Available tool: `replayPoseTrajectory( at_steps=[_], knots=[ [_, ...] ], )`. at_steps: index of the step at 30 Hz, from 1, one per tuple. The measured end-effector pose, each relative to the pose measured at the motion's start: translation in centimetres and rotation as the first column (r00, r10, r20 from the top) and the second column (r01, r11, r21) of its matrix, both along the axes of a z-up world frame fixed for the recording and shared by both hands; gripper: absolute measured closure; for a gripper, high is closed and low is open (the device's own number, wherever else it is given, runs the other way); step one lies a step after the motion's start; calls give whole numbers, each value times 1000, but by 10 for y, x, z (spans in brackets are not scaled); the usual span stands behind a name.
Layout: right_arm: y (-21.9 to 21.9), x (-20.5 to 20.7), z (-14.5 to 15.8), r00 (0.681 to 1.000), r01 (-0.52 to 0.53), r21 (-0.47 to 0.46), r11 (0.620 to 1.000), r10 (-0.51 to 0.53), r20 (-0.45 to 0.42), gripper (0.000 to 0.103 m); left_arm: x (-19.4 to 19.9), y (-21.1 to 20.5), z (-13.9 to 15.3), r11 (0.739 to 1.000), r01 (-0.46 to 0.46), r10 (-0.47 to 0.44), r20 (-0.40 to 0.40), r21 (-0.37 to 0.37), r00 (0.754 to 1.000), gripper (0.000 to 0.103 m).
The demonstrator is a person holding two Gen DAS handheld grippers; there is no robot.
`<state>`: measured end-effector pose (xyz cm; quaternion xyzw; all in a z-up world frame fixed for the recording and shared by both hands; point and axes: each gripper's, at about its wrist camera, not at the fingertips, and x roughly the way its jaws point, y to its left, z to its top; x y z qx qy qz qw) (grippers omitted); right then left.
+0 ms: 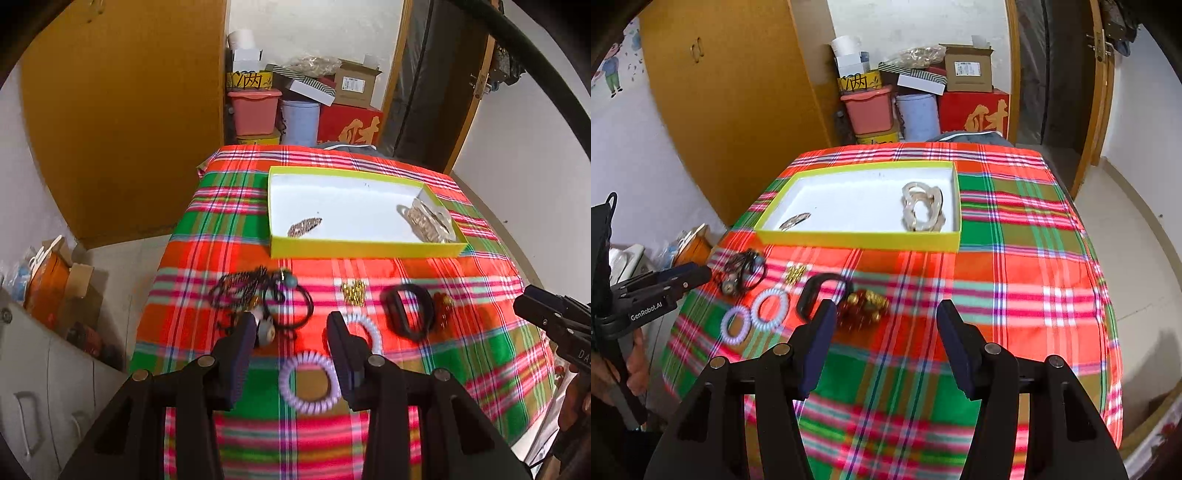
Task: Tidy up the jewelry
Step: 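Grasp the red bead bracelet with the right tool while the left tool grasps the black charm clip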
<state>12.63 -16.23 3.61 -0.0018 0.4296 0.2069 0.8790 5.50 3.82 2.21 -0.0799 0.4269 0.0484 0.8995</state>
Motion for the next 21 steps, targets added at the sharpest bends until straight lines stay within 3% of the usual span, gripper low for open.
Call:
replayPoseTrajectory(
  at_steps=[21],
  knots=[
    [12,-8,-14,998,-26,-14,1000,25,-52,46,-23,27,-5,997,-56,56,0,-56,998,63]
  ],
)
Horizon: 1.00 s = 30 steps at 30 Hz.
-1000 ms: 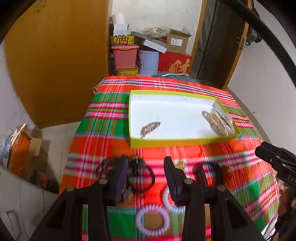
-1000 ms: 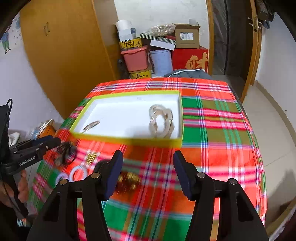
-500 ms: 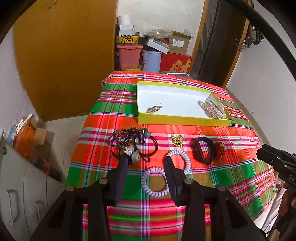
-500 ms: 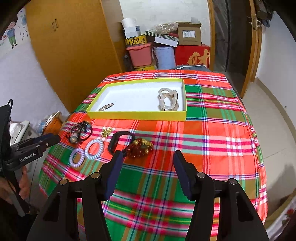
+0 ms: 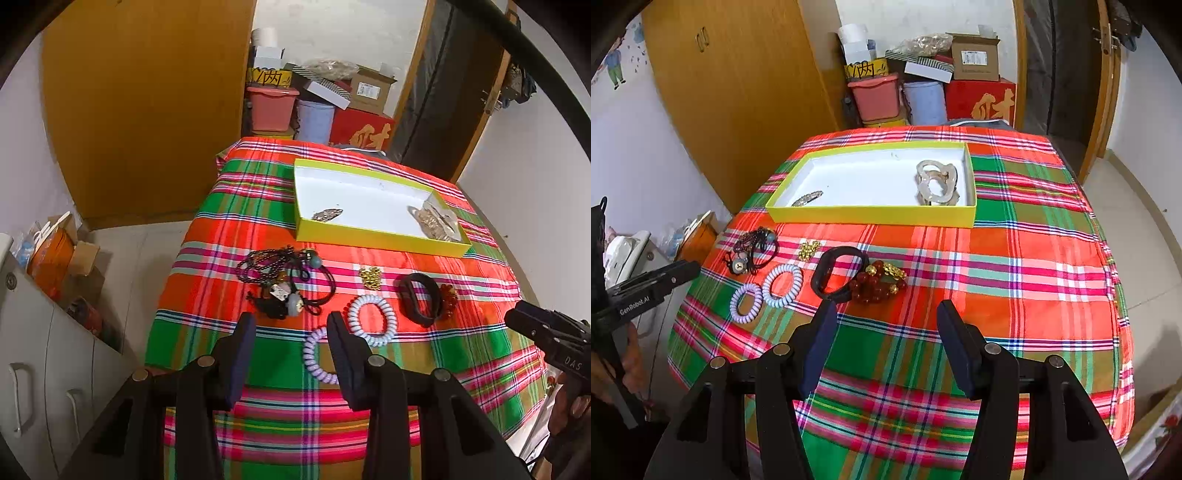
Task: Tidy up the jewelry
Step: 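Grasp the red bead bracelet with the right tool while the left tool grasps the black charm clip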
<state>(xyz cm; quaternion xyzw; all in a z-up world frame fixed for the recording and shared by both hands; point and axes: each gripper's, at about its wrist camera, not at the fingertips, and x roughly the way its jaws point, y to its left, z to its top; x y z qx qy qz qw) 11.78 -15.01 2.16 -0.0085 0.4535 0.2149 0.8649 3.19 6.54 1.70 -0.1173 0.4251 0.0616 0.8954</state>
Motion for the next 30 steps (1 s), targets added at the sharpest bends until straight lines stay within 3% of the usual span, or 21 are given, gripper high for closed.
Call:
replayPoseTrajectory(
  at_steps=[19,30],
  knots=[
    [26,32,-44,997,-47,-79,996,42,-62,46,30,13,-41,994,-10,2,-74,-107,997,63],
    [39,48,-61,996,-70,-133,989,63,-55,46,47,10,-53,993,-1,-10,-91,-120,996,60]
  ],
)
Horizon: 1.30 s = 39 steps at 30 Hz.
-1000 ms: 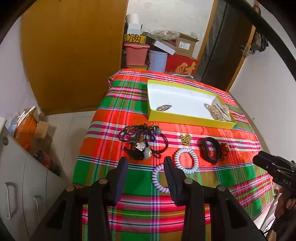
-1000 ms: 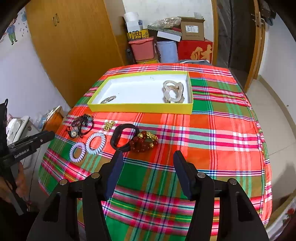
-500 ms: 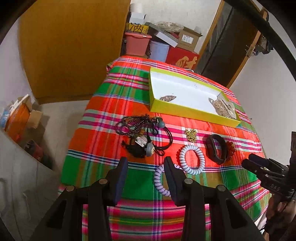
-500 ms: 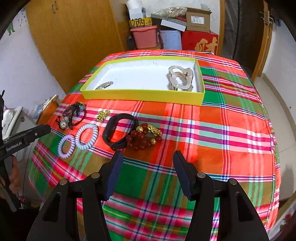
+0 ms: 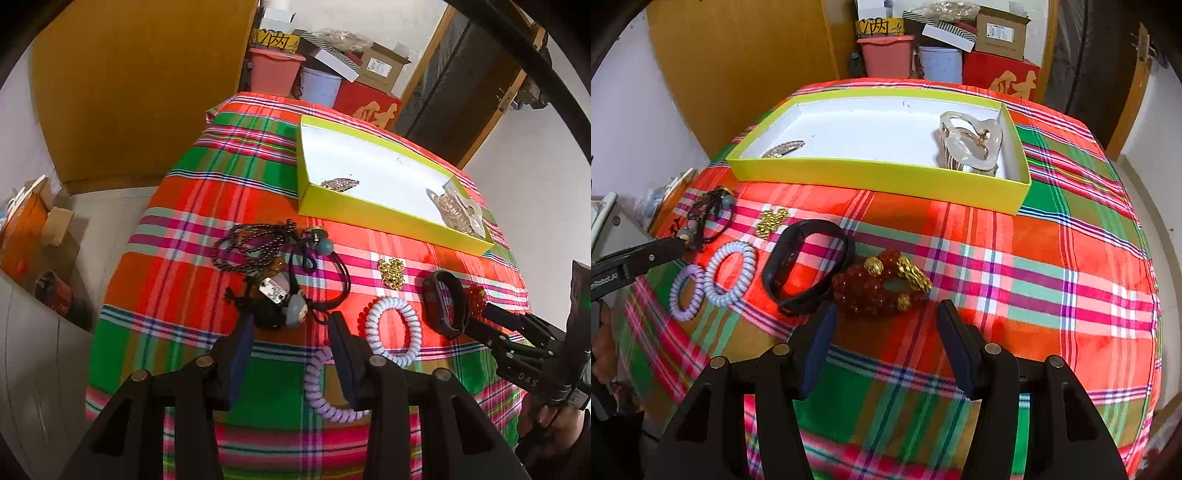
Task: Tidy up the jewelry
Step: 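Grasp the red bead bracelet with the right tool while the left tool grasps the black charm clip, then carry the bracelet and black clip over the yellow tray with both tools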
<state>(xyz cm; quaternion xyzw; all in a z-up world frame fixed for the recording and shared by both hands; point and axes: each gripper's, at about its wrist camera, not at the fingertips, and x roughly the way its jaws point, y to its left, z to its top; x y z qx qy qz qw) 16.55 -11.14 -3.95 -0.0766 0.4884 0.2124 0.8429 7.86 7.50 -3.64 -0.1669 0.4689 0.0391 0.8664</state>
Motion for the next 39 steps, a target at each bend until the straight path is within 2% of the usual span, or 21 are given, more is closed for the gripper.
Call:
replayPoseTrajectory(
  at_steps=[2,8,15,17,19,21,22,24,25,39],
  knots=[
    [-3,2,-1,1000,11,1,1000,-11,6,46,3,0,-1,1000,-2,2,3,-1,1000,57],
    [-16,13,0,998,62,9,998,-62,9,46,8,6,-5,1000,-18,19,-5,17,1000,57],
    [-17,18,0,998,55,17,998,-55,17,46,9,7,-6,998,-29,29,5,61,1000,57],
    [-19,21,0,998,61,27,998,-61,14,46,11,3,-6,995,-29,28,6,91,1000,59],
    [-19,21,0,998,63,29,998,-63,11,46,12,0,-6,994,-26,25,12,107,1000,65],
    [-19,20,0,998,65,18,998,-65,17,52,11,-2,-6,994,-25,23,17,107,1000,69],
    [-19,20,0,997,69,12,998,-69,20,60,11,-2,-5,993,-24,22,20,112,1000,71],
    [-22,21,1,997,74,22,997,-74,15,63,10,-4,-4,991,-21,18,25,128,1000,73],
    [-23,21,1,997,78,23,997,-79,17,68,10,-5,-4,991,-19,15,29,132,999,74],
    [-36,1,17,996,87,65,994,-89,24,71,-12,-8,17,992,5,-15,79,125,997,78]
  ],
)
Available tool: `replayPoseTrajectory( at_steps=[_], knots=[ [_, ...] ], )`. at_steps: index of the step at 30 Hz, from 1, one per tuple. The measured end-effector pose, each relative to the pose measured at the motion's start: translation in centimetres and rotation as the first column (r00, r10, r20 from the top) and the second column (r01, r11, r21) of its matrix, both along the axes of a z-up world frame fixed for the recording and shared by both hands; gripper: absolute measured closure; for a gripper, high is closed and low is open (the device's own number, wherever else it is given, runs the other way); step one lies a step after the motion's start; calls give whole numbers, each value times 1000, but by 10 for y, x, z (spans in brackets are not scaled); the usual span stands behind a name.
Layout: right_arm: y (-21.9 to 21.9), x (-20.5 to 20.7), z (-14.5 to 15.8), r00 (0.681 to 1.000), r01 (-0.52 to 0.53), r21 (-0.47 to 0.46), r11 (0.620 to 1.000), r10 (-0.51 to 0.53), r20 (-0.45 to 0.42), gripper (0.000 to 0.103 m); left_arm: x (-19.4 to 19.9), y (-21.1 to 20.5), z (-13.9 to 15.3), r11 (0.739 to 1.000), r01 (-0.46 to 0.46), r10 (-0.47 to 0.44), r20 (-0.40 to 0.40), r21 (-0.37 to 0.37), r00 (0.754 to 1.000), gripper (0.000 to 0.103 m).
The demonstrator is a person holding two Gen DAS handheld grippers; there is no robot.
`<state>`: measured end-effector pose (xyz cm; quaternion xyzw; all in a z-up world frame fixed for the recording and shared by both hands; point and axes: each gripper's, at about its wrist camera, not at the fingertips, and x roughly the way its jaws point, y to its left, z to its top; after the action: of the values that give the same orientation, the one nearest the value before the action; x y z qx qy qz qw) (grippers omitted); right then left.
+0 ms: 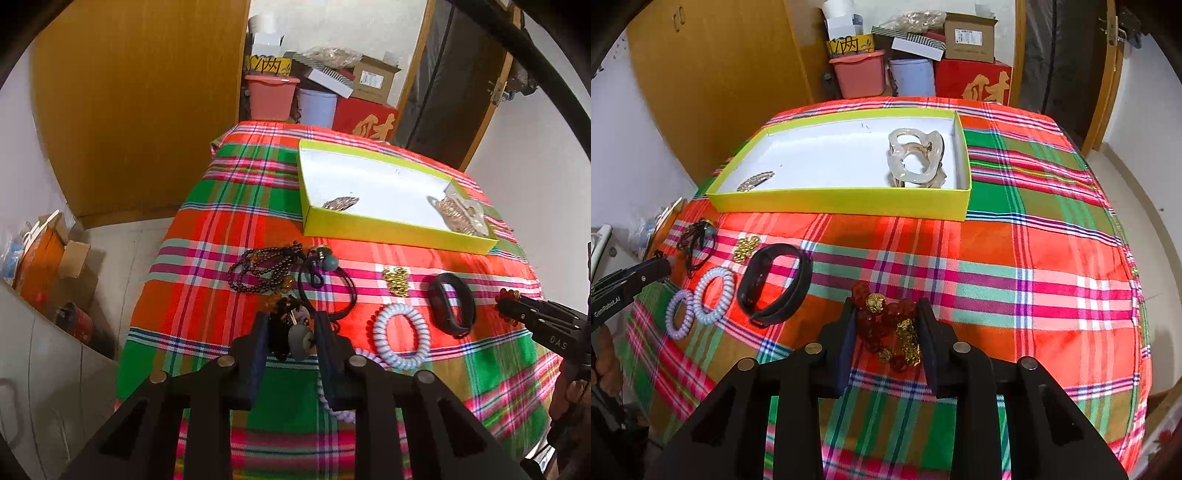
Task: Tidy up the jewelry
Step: 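Carry the bracelet and black clip over the yellow tray with both tools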
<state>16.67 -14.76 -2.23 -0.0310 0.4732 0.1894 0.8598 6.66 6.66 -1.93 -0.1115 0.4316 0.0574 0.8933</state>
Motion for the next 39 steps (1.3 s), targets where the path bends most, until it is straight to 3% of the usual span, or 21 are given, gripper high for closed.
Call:
replayPoseTrajectory(
  at_steps=[22,39],
  knots=[
    [-7,-23,43,998,-1,73,997,-4,68,71,-15,-24,41,998,67,-65,70,-22,995,78],
    [6,43,54,994,-22,70,997,14,106,71,58,-32,52,991,135,-136,93,23,986,78]
  ],
)
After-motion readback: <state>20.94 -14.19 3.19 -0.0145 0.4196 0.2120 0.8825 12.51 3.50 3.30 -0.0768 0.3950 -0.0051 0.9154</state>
